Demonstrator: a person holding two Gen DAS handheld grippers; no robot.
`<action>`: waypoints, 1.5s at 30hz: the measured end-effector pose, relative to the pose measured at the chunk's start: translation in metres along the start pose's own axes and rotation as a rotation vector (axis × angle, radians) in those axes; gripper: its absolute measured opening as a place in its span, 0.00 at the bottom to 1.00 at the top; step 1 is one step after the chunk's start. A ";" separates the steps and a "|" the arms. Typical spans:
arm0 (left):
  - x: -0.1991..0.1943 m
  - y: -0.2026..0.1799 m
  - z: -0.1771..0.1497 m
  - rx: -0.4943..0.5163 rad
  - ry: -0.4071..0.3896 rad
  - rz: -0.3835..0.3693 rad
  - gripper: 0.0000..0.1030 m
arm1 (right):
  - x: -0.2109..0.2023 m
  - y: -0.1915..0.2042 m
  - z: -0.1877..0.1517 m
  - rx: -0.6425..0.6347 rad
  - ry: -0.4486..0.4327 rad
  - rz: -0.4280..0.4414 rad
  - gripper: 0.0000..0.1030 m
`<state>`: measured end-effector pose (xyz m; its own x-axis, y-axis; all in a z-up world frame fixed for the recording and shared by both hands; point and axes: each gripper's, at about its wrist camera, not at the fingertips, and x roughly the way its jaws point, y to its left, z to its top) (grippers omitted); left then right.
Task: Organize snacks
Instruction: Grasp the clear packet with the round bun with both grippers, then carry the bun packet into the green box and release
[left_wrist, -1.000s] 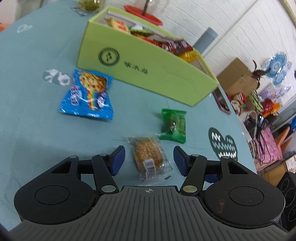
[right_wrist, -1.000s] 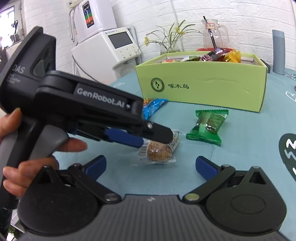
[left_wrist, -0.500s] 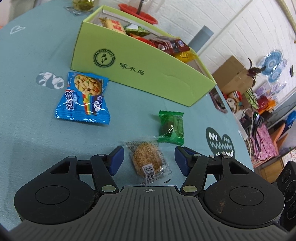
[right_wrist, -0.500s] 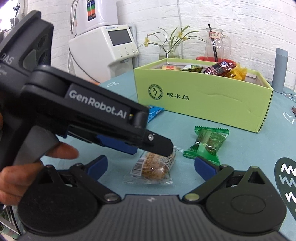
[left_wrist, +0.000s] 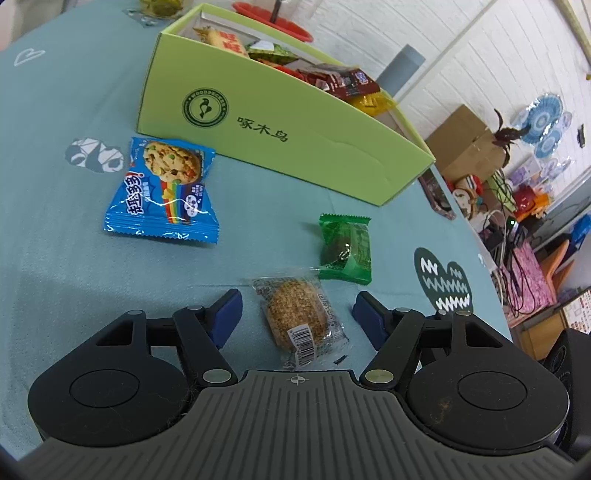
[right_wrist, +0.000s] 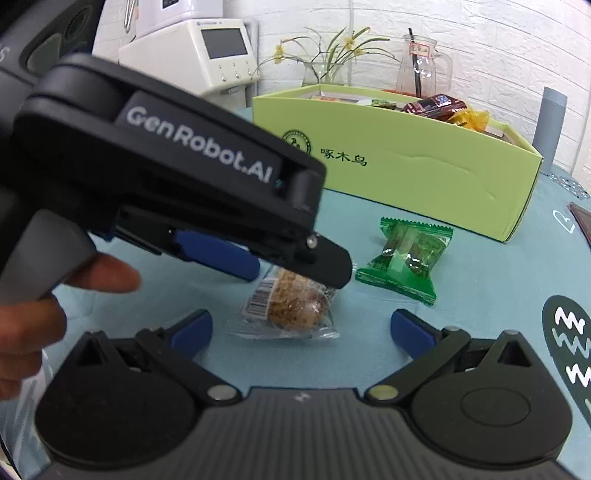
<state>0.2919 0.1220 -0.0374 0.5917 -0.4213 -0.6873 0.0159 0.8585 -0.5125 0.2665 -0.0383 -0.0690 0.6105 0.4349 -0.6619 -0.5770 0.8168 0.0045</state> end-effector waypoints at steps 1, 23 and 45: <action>-0.001 0.001 0.000 -0.004 0.001 -0.001 0.52 | -0.001 0.000 0.002 0.014 0.008 -0.014 0.99; -0.012 0.000 0.002 0.001 -0.026 -0.046 0.51 | -0.016 0.008 0.009 0.005 -0.073 0.005 0.57; -0.012 -0.025 -0.005 0.067 -0.036 -0.016 0.15 | -0.026 -0.012 0.009 0.086 -0.129 0.079 0.55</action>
<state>0.2807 0.1036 -0.0188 0.6198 -0.4249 -0.6598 0.0783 0.8701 -0.4867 0.2626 -0.0565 -0.0449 0.6331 0.5392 -0.5553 -0.5805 0.8054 0.1202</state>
